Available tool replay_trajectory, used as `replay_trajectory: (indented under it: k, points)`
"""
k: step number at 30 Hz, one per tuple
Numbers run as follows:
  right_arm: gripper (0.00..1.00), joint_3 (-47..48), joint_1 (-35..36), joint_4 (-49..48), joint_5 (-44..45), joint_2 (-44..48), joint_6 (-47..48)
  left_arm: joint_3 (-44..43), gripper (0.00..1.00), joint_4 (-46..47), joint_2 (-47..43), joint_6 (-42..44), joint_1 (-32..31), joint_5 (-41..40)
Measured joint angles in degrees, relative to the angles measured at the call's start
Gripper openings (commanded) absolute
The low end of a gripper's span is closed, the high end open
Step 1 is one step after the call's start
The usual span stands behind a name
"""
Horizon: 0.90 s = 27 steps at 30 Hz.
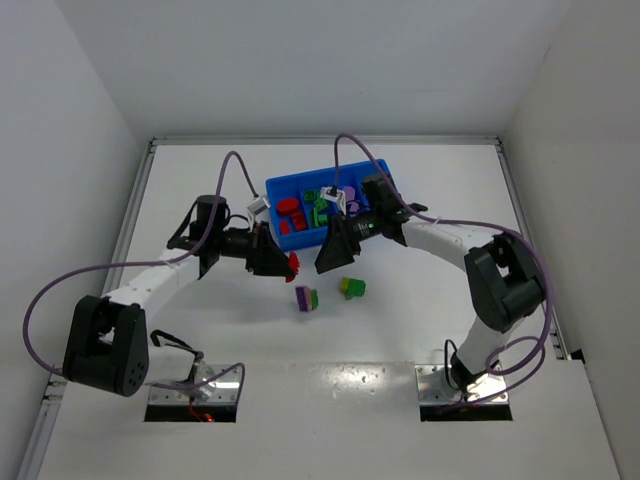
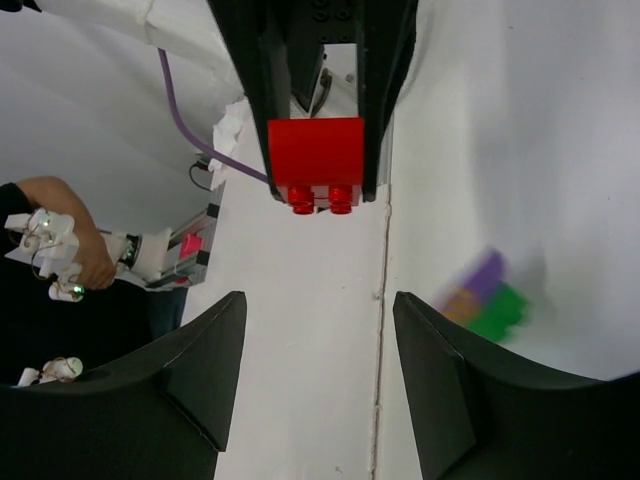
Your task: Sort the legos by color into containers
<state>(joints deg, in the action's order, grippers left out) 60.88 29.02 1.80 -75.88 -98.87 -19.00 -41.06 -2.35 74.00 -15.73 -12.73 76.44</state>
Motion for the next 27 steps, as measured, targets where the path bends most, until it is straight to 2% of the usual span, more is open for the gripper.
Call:
replay_trajectory:
  k: [10,13,17,21,27]
  points:
    - [0.60,0.8,0.1,4.0,1.4,-1.0,3.8,0.0,0.02,0.3,-1.1,0.0,-0.1,-0.2]
    - [0.60,1.3,0.1,6.0,2.6,-1.0,5.8,-0.1,0.00,0.2,-1.1,-0.5,-0.2,-4.4]
    - [0.60,2.0,0.0,9.5,5.6,-0.9,9.3,-5.0,0.00,-3.5,0.4,-0.2,-1.0,-18.8]
    - [0.60,2.0,-0.7,13.2,10.8,1.1,12.5,-15.9,0.00,-6.3,5.5,0.8,-3.9,-38.2]
    - [0.60,2.0,-2.8,15.5,18.4,5.9,15.2,-25.7,0.00,-8.4,15.3,1.1,-7.3,-56.1]
